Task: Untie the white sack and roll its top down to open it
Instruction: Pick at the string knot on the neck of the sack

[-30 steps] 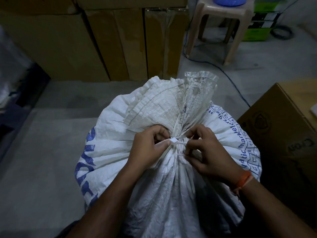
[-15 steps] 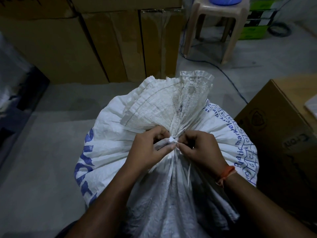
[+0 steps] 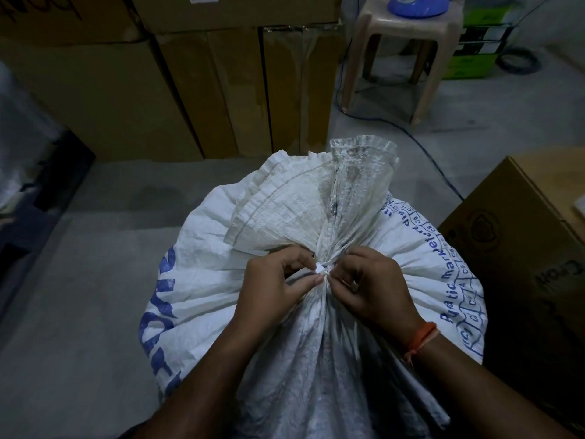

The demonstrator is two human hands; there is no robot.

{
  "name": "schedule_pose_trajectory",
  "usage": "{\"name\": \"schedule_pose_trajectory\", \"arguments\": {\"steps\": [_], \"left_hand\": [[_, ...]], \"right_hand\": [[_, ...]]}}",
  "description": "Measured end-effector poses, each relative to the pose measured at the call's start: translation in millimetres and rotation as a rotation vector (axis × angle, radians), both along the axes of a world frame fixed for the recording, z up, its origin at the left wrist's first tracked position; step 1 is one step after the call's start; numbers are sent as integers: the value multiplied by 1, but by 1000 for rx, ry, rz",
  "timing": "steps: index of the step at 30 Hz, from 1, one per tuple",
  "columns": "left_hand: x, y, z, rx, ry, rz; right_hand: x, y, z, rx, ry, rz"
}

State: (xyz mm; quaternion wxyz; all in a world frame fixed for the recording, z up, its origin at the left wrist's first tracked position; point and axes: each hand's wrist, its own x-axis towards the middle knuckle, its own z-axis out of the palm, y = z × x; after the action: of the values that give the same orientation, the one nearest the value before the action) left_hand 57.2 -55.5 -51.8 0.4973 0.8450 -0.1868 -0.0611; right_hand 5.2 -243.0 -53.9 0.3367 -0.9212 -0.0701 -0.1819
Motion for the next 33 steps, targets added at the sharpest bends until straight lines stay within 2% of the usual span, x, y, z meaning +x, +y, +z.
{"name": "schedule_pose_trajectory", "arguments": {"steps": [8,13,23,33], "left_hand": [[3,4,-2,-45,112,-12],[1,6,-6,-42,106,7],[-8,5,-12,-44,131,71],[-7,5,-7,-51,157,70]], "right_hand": [[1,-2,-4,101,41,-1],[1,-1,-7,144,47,9],[3,1,-17,153,80,32],[3,-11,0,55,139,42]]}}
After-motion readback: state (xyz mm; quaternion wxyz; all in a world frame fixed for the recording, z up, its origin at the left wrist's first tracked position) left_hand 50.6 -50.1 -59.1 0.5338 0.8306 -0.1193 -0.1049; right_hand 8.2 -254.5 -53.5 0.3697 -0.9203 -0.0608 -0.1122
